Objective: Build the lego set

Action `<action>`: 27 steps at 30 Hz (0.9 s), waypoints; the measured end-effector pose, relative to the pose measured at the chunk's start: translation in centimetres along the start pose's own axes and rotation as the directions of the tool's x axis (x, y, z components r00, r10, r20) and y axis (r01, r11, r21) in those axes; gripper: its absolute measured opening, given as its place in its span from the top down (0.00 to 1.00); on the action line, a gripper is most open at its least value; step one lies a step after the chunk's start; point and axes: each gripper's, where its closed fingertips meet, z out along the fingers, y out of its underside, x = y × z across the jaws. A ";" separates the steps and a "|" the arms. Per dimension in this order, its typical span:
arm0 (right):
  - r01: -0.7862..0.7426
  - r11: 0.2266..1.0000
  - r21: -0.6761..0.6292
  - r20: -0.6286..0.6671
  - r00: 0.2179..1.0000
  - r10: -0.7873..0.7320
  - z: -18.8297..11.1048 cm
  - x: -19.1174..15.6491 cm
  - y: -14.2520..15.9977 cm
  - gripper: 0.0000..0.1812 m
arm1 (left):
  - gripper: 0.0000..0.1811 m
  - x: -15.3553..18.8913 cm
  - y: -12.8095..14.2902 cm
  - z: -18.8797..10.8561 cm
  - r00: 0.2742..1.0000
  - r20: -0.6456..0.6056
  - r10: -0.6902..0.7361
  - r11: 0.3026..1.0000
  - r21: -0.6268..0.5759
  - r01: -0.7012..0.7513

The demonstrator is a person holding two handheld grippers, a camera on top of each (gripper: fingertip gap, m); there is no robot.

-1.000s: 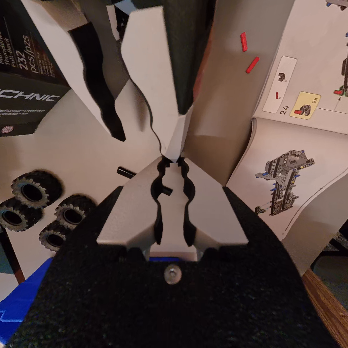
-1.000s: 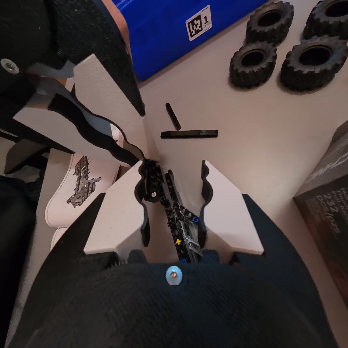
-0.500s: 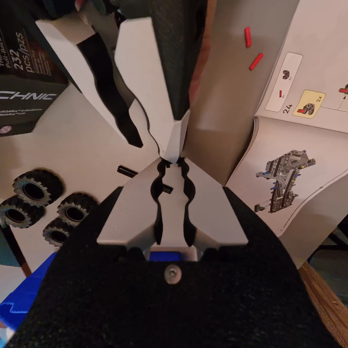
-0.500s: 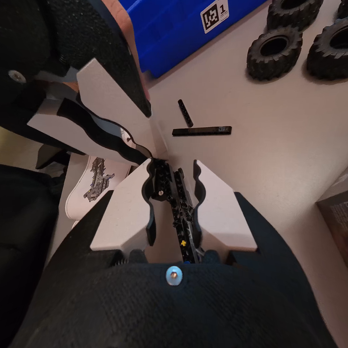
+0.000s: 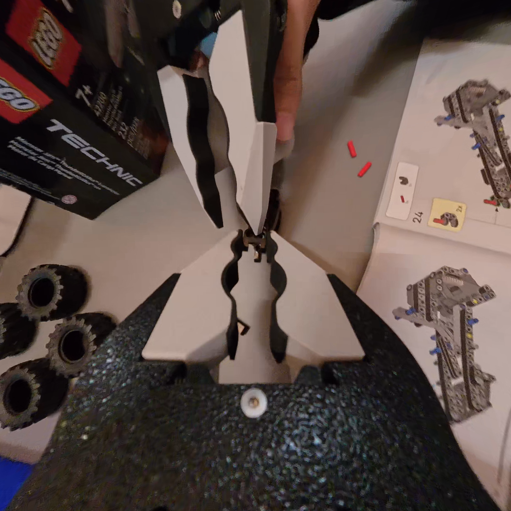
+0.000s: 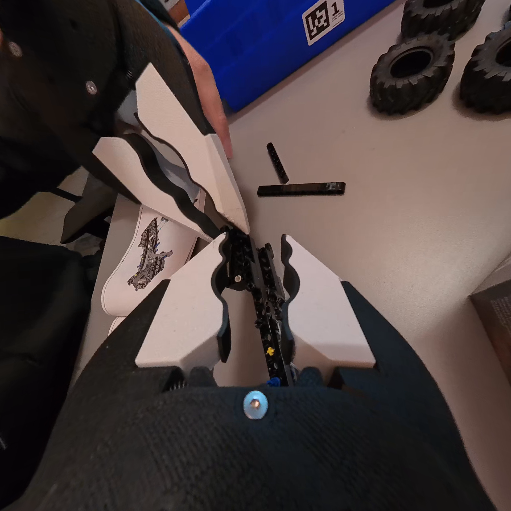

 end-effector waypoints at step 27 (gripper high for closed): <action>-0.046 0.999 -0.012 -0.075 0.996 0.045 0.0 1.3 0.1 0.65 | 0.92 -0.1 -0.3 -0.2 0.987 -0.115 -0.111 0.899 0.412 0.149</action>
